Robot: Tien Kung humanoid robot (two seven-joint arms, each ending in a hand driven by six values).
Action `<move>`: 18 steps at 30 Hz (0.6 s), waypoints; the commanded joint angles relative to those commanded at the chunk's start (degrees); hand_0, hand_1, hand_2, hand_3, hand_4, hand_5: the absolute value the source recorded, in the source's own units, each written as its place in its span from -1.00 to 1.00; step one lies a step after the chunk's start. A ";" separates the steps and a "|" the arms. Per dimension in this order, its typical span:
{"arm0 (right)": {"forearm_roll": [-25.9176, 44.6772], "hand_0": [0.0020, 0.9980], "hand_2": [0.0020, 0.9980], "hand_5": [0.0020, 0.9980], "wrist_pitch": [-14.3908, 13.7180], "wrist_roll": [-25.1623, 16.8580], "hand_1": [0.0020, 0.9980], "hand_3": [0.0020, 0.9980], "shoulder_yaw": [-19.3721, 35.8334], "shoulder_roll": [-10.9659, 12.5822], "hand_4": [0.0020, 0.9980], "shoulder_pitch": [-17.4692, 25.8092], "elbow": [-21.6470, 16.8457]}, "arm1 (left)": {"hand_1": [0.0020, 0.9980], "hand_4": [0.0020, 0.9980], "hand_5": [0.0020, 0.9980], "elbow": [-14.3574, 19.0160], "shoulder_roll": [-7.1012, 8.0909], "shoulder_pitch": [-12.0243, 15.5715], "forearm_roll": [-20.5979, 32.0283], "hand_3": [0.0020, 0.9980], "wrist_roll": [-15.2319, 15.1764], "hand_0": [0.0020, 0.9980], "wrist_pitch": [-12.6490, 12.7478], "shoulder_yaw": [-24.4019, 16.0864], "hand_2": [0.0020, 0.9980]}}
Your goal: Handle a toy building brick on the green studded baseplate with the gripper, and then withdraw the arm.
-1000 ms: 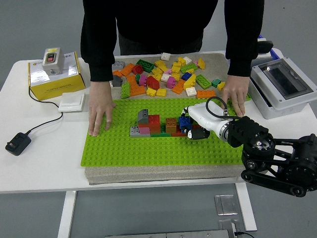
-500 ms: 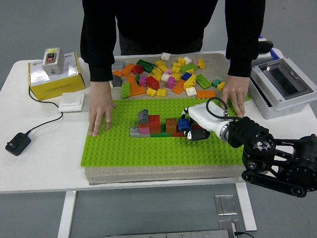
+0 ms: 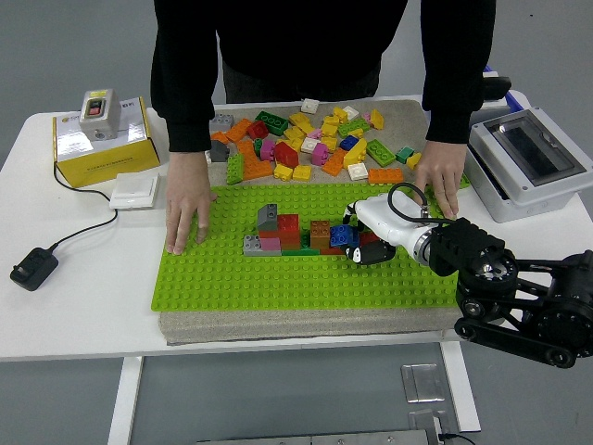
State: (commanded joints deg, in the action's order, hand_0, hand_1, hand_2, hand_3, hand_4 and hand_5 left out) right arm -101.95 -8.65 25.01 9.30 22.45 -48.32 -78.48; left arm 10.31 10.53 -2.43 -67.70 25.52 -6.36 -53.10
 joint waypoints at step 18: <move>-0.11 -0.92 0.34 0.09 -0.38 -0.04 -0.72 0.43 0.42 -0.01 0.37 -0.20 0.39 | 0.32 -0.86 0.37 0.00 -0.01 0.02 0.44 0.29 -2.31 0.38 -0.12 -0.67 0.20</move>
State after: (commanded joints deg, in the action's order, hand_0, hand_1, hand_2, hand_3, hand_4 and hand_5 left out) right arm -102.07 -9.03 24.97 9.72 22.43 -48.52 -78.09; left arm 10.31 10.52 -2.41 -67.25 23.21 -6.47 -53.77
